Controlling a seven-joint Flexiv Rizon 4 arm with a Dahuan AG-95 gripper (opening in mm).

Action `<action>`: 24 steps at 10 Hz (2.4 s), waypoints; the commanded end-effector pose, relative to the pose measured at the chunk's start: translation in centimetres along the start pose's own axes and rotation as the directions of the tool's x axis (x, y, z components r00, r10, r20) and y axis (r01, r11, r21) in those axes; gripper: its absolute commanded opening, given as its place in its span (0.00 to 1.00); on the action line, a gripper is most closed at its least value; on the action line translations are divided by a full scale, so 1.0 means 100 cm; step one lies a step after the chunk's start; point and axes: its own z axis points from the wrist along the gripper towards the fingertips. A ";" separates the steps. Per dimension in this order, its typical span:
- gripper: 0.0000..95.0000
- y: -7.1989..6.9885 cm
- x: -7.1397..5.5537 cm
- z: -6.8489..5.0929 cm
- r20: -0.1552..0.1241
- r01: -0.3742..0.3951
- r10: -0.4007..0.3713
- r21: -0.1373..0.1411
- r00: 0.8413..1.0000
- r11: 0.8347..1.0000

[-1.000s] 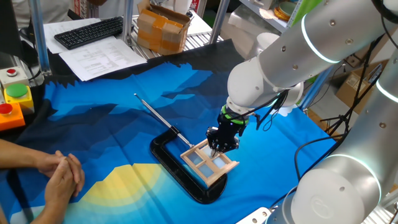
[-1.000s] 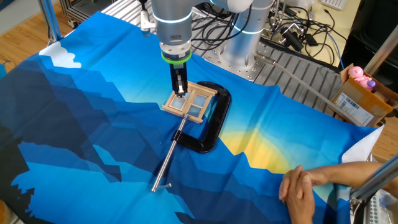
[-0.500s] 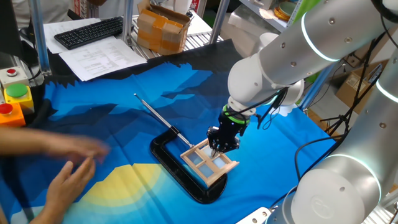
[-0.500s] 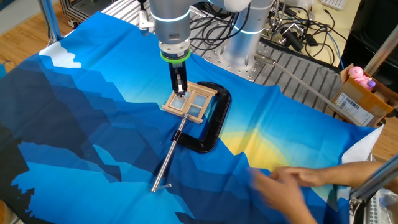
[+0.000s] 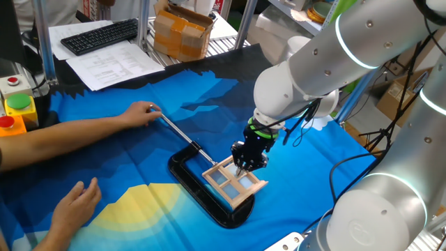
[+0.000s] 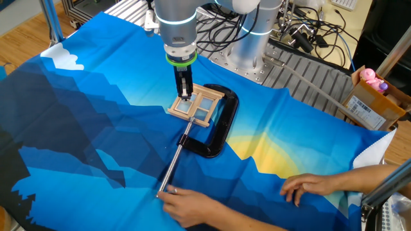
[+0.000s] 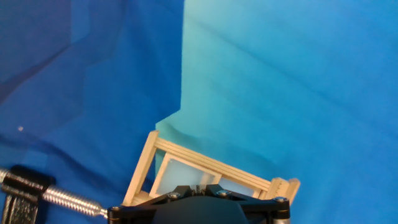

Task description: Open a sliding window

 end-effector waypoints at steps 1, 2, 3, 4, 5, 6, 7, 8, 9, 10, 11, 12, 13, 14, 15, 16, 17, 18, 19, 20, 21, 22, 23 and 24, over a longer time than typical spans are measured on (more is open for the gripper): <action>0.00 0.000 -0.001 -0.001 -0.008 0.018 -0.018 -0.009 1.000 1.000; 0.00 0.000 -0.001 -0.001 -0.008 0.023 -0.023 0.003 1.000 1.000; 0.00 0.000 -0.001 -0.001 0.000 0.022 -0.022 0.010 1.000 1.000; 0.00 0.000 -0.001 -0.001 0.003 0.024 -0.024 0.012 1.000 1.000; 0.00 0.000 -0.001 -0.002 0.001 0.026 -0.026 0.012 1.000 1.000; 0.00 -0.001 0.000 -0.003 -0.001 0.026 -0.026 0.015 1.000 1.000; 0.00 -0.001 0.000 -0.004 -0.002 0.021 -0.021 0.019 1.000 1.000; 0.00 -0.003 0.002 -0.003 0.002 0.023 -0.023 0.025 1.000 0.999; 0.00 -0.005 0.003 -0.002 0.010 0.027 -0.027 0.032 1.000 0.999; 0.00 -0.006 0.002 -0.001 0.015 0.031 -0.031 0.041 0.999 0.999; 0.00 -0.007 0.002 -0.004 0.004 0.039 -0.039 0.047 0.999 0.998; 0.00 -0.011 -0.002 -0.017 -0.068 0.039 -0.037 0.032 0.997 0.999; 0.00 -0.014 -0.007 -0.020 -0.085 0.032 -0.031 0.013 0.996 0.999; 0.00 -0.014 -0.008 -0.019 -0.080 0.037 -0.036 0.010 0.996 0.999; 0.00 -0.011 -0.009 -0.018 -0.075 0.032 -0.032 -0.002 0.997 0.999; 0.00 -0.007 -0.009 -0.019 -0.076 0.022 -0.023 -0.008 0.997 1.000; 0.00 -0.005 -0.009 -0.019 -0.073 0.017 -0.017 -0.012 0.997 1.000; 0.00 0.000 -0.006 -0.019 -0.070 0.012 -0.013 -0.010 0.997 1.000; 0.00 0.000 -0.005 -0.020 -0.068 0.006 -0.007 -0.008 0.998 1.000; 0.00 0.000 -0.005 -0.020 -0.070 0.002 -0.003 -0.006 0.998 1.000; 0.00 0.000 -0.005 -0.019 -0.070 0.000 0.000 -0.005 0.998 1.000; 0.00 -0.001 -0.004 -0.018 -0.067 -0.001 0.001 -0.004 0.998 1.000; 0.00 -0.002 -0.003 -0.018 -0.065 -0.003 0.002 -0.002 0.998 1.000; 0.00 -0.002 -0.003 -0.017 -0.065 -0.005 0.005 -0.001 0.998 1.000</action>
